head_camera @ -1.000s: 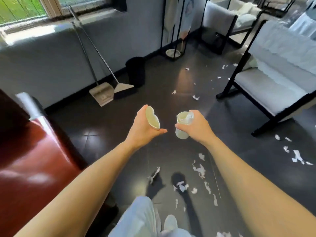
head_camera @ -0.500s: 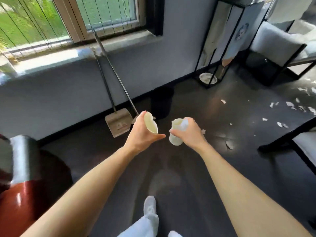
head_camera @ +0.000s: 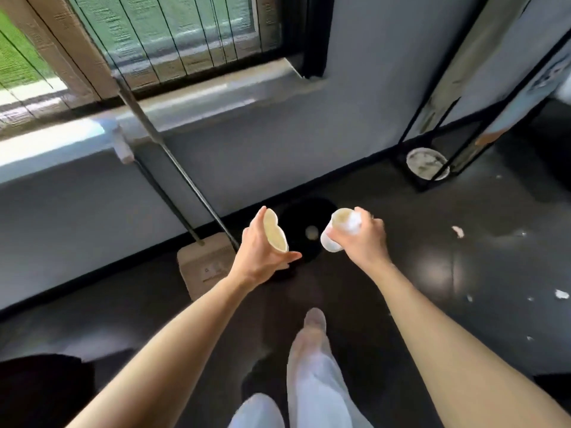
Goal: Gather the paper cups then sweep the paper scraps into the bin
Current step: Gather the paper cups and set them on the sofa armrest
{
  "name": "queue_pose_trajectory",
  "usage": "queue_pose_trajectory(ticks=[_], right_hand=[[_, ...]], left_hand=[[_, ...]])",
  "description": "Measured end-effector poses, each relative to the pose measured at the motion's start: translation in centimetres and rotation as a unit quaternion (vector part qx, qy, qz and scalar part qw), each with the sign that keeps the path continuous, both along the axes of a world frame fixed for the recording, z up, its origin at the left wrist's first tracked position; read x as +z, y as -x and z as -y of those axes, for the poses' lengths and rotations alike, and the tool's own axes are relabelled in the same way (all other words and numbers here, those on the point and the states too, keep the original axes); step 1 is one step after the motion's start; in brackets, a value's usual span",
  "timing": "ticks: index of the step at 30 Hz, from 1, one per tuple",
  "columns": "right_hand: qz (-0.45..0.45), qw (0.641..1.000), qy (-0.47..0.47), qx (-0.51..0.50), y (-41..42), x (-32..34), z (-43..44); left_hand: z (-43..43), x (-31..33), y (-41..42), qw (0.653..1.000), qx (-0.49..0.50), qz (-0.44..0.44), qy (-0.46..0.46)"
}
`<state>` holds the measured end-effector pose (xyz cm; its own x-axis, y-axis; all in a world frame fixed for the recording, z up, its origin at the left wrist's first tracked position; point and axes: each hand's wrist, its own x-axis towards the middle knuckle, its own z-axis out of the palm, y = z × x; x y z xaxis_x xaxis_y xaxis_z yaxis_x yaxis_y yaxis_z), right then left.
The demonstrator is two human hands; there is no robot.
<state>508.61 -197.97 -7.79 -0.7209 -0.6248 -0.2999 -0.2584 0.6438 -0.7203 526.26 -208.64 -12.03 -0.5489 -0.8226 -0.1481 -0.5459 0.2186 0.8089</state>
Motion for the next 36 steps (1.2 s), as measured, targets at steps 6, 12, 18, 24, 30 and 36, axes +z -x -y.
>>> queue_pose_trajectory(ticks=[6, 12, 18, 24, 30, 36], right_hand=[[0.022, 0.998, -0.061, 0.019, 8.7, -8.9, 9.7], [0.046, 0.995, -0.074, 0.048, 14.2, -19.4, 16.3], [0.084, 0.985, -0.127, 0.080, 17.2, -28.5, 18.6], [0.108, 0.978, -0.156, 0.088, 17.2, -28.8, 18.3], [0.114, 0.981, -0.118, 0.105, 15.1, -19.7, 20.8], [0.110, 0.978, -0.072, 0.161, 10.4, -7.7, 24.8]], left_hand=[[7.3, -9.8, 9.3, 0.997, 0.017, 0.028, -0.076], [12.0, -21.3, 16.1, 0.985, 0.086, 0.061, -0.140], [13.5, -31.2, 18.6, 0.981, 0.012, 0.144, -0.128], [14.9, -30.3, 17.3, 0.974, 0.008, 0.184, -0.130], [18.7, -19.2, 14.9, 0.984, 0.039, 0.141, -0.102], [22.1, -5.2, 10.3, 0.993, 0.064, 0.087, -0.051]])
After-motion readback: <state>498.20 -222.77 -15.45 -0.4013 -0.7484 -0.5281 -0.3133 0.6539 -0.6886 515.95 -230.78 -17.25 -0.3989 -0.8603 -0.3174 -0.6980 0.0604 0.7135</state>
